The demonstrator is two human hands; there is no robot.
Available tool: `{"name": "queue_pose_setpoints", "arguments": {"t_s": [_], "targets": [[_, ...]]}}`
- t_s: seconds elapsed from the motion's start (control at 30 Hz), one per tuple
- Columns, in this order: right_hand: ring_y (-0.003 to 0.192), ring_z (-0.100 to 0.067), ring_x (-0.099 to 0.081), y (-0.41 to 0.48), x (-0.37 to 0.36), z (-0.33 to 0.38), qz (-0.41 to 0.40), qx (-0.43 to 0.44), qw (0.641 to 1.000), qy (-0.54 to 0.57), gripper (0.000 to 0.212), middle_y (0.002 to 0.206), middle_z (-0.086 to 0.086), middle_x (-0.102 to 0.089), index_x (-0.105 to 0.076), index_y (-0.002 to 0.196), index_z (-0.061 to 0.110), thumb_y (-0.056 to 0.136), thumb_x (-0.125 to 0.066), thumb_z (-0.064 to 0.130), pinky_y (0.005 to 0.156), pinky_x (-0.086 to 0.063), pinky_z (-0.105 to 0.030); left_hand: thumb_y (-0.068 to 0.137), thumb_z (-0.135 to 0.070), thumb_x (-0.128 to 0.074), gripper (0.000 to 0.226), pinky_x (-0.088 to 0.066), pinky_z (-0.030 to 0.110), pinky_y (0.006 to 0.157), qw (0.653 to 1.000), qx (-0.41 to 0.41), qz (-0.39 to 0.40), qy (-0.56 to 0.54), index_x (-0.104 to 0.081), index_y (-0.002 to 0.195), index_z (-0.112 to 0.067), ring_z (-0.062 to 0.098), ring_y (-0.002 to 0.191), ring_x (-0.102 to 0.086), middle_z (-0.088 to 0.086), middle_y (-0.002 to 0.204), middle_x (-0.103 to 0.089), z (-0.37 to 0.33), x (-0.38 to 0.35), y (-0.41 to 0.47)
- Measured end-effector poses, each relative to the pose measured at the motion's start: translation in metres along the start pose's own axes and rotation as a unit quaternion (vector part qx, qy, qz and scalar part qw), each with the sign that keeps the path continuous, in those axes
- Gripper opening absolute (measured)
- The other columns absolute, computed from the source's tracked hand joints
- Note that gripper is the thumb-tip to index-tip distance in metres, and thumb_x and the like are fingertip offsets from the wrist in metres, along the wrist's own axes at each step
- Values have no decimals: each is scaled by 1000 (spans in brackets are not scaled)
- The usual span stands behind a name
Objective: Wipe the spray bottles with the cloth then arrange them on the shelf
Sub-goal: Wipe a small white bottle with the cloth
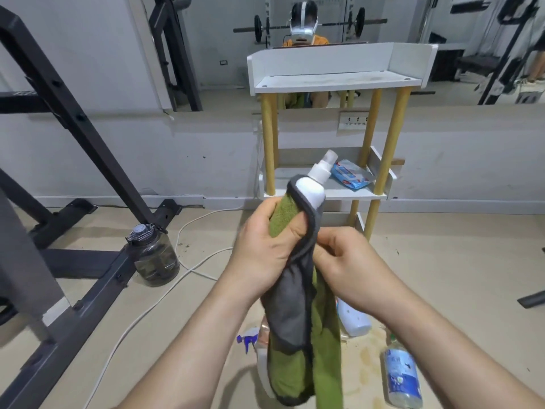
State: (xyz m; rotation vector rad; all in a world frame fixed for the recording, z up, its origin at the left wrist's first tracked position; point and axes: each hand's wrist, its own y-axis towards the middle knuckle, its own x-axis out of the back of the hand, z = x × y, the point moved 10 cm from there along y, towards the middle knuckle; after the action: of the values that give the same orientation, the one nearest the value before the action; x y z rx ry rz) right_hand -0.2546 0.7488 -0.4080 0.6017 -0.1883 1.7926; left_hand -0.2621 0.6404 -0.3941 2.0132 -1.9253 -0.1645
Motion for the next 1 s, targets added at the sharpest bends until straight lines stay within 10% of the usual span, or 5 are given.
{"name": "queue_pose_setpoints", "arguments": {"t_s": [0.07,0.23,0.5,0.73,1.0], "targets": [[68,-16,-56,-1,10,1,15,-14,997,-77,25,78,-7,-71,-70,82,12,88,-53,30,75,-56,-39,91,-61,-50,40,-39,13,57,988,1,-62,138,-58,80,-23,-3,62,-52,-10,68,-61,-1,12,-2],[79,-14,-65,-5,28,-16,-87,-148,936,306,18,91,-7,-68,-67,98,9,98,-51,18,76,-57,-43,105,-25,-37,34,-38,36,65,972,1,-127,199,-54,77,-15,21,73,-54,2,78,-63,-3,13,-8],[78,-8,-66,0,35,-3,-87,-33,953,287,18,80,4,-70,-61,108,9,92,-63,17,68,-56,-26,94,-37,-52,36,-27,36,51,919,-145,-115,349,-37,63,-25,27,56,-42,2,53,-50,-33,8,-9],[83,-19,-66,-3,25,-10,-101,-61,908,402,24,95,-10,-70,-68,110,8,95,-59,25,72,-57,-37,92,-48,-58,20,-45,16,68,990,-77,-45,113,-54,94,-28,1,77,-58,-16,84,-63,-22,-10,-13],[89,-9,-67,-3,30,13,-191,43,959,204,34,99,-7,-75,-73,111,25,77,-76,27,87,-55,-38,103,-30,-46,30,-57,35,85,980,138,-60,-131,-69,112,-13,19,99,-70,6,105,-75,16,-12,-13]]}}
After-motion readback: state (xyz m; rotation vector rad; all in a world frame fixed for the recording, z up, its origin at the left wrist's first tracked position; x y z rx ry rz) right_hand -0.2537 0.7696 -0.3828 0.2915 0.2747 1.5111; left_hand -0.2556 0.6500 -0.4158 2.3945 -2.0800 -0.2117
